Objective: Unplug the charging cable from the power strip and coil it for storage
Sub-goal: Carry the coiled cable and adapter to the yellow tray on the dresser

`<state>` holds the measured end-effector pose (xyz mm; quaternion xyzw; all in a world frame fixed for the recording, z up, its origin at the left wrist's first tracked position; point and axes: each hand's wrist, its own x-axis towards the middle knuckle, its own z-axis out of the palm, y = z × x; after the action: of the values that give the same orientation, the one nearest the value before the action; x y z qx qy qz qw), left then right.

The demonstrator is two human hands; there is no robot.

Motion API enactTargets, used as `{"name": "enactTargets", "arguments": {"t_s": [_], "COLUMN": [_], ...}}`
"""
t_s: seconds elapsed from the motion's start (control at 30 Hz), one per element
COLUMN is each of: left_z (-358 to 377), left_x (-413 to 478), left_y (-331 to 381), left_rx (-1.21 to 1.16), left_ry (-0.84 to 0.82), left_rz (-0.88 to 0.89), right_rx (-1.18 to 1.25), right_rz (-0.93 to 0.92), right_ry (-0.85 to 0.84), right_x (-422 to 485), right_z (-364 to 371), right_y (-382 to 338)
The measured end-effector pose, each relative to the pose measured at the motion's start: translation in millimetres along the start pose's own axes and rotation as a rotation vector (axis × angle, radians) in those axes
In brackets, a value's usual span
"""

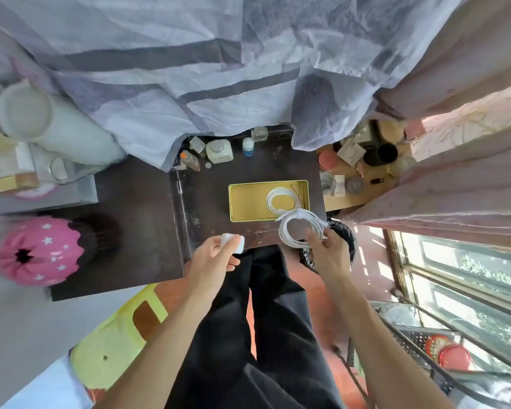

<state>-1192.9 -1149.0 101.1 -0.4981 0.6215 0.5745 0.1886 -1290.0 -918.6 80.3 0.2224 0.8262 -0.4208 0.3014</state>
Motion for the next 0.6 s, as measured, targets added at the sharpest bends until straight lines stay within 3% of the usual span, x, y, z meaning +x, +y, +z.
{"name": "enactTargets", "arguments": {"t_s": [0.27,0.6], "left_z": [12.7,6.1], "left_x": [32.2,53.4], "left_y": [-29.8,-41.1], "left_rx": [-0.078,-0.079], "left_ry": [0.031,0.033], "left_rz": [-0.018,-0.018], "right_rx": [-0.147,-0.231], "right_rz": [0.0,0.1], "right_ry": [0.035,0.053], "right_x": [114.1,150.4], "right_z": [54.8,89.0], "right_y": [1.5,11.5]}}
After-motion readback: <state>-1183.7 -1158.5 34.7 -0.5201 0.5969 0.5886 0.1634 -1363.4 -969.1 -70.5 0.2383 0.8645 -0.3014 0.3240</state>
